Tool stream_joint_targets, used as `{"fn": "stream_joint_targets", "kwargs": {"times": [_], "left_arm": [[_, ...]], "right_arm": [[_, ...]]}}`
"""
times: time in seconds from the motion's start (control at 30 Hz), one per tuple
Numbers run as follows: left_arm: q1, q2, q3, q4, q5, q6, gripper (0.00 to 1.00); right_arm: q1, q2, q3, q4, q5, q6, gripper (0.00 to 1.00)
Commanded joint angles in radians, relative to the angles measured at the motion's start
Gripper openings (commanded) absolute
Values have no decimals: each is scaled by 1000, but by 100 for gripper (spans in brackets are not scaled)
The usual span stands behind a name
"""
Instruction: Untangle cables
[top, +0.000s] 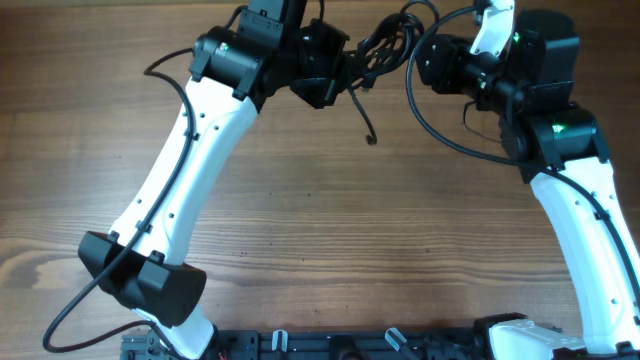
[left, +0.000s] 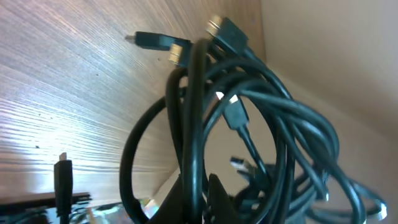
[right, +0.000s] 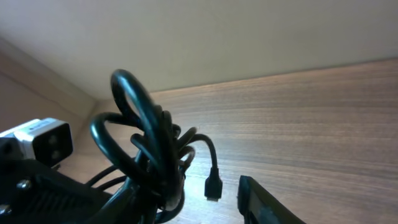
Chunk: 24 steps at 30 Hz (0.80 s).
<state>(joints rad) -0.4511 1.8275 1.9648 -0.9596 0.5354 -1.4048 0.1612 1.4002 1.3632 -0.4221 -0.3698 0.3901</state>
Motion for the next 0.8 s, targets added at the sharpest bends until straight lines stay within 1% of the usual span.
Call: {"fn": "stream_joint_targets", "kwargs": {"times": [0.0, 0.03, 0.07, 0.17, 0.2, 0.23, 0.27, 0.47, 0.5, 0.57, 0.6, 0.63, 0.67, 0.7, 0.77], "left_arm": [[-11, -10, 8, 5, 164, 234, 4], [-13, -10, 8, -2, 161, 278, 4], [-13, -10, 8, -11, 122, 306, 4], [-13, -10, 8, -100, -108, 298, 4], [-13, -10, 8, -125, -180, 298, 4], [-13, -10, 8, -134, -202, 298, 4], [-13, -10, 8, -153, -256, 298, 4], [-11, -10, 8, -204, -360, 323, 4], [-11, -10, 8, -224, -396, 328, 4], [-11, -10, 8, -234, -426, 330, 4], [-11, -10, 8, -235, -444, 352, 4], [-11, -10, 8, -234, -452, 367, 7], [-11, -10, 8, -234, -452, 381, 17], [-11, -10, 8, -234, -454, 381, 21], [-11, -10, 8, -229, -455, 381, 22]], "right_arm": [[2, 52, 3, 20, 33, -3, 28], [2, 58, 4, 26, 33, 0, 12], [2, 50, 4, 27, 34, -2, 4], [-7, -12, 5, 9, 65, -14, 4], [-32, -60, 5, -14, 103, 3, 4], [-52, -87, 5, -29, 115, 5, 4], [-115, -142, 5, -52, 116, 12, 4], [-310, -245, 5, -92, 115, 85, 4], [-362, -257, 5, -105, 72, 92, 4], [-382, -257, 5, -119, 18, 93, 4], [-384, -256, 5, -122, -31, 92, 4], [-383, -253, 5, -126, -95, 92, 4], [-382, -248, 5, -133, -155, 91, 4], [-379, -239, 5, -152, -211, 87, 4], [-361, -213, 5, -229, -242, 65, 4]]}}
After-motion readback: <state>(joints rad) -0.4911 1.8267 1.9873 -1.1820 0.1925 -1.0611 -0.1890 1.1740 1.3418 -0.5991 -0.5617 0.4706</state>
